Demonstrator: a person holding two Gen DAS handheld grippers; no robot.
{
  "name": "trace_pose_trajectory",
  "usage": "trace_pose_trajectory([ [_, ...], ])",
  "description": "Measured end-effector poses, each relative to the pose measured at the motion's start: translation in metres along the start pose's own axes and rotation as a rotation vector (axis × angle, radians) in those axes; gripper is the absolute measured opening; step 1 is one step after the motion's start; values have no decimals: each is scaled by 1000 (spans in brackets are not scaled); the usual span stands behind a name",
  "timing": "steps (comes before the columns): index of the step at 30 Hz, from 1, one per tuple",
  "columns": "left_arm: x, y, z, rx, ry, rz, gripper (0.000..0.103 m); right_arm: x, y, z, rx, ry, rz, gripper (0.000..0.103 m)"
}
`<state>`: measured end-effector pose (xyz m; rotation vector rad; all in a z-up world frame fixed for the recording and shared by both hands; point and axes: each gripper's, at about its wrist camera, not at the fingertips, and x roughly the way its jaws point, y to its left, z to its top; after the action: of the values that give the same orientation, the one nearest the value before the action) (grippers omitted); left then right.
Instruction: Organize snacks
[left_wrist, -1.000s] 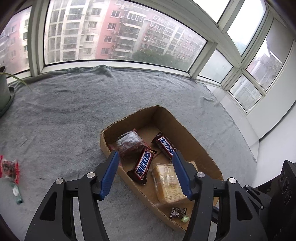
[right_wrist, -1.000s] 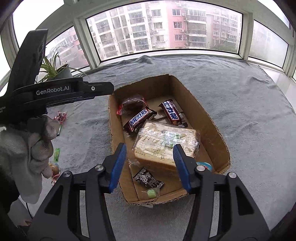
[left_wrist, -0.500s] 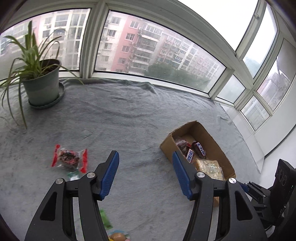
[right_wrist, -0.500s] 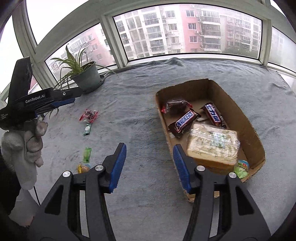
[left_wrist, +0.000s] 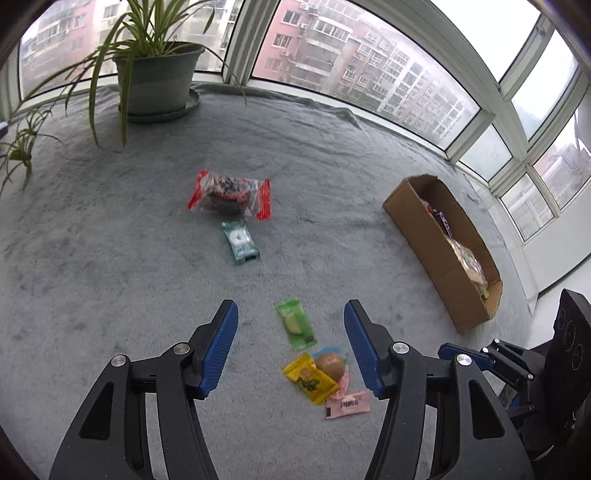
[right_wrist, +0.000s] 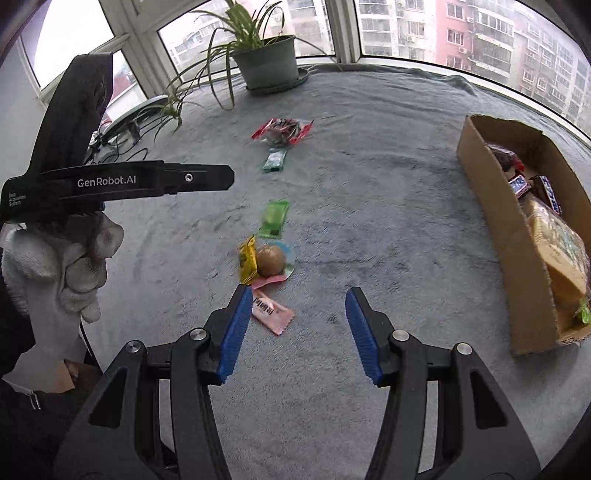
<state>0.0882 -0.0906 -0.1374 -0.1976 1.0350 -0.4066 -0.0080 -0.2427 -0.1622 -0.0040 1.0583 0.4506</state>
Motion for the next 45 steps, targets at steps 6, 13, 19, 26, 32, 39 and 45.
trace_pose_trajectory([
  [6,19,-5,-40,2,92,-9,54,18,17,-9,-73,47,3,55],
  [13,33,-8,-47,-1,119,5,39,34,20,-9,-107,84,9,46],
  [19,43,-15,-47,14,111,39,31,46,21,-7,-138,104,0,41],
  [26,40,-11,-46,21,102,62,23,53,27,-5,-176,113,15,40],
  [32,41,-10,-47,40,117,57,23,57,30,-3,-222,118,-32,28],
  [39,46,-15,-42,86,113,97,24,55,22,-1,-202,124,-41,14],
  [45,43,-13,-44,89,119,91,25,49,5,-3,-133,124,-27,10],
])
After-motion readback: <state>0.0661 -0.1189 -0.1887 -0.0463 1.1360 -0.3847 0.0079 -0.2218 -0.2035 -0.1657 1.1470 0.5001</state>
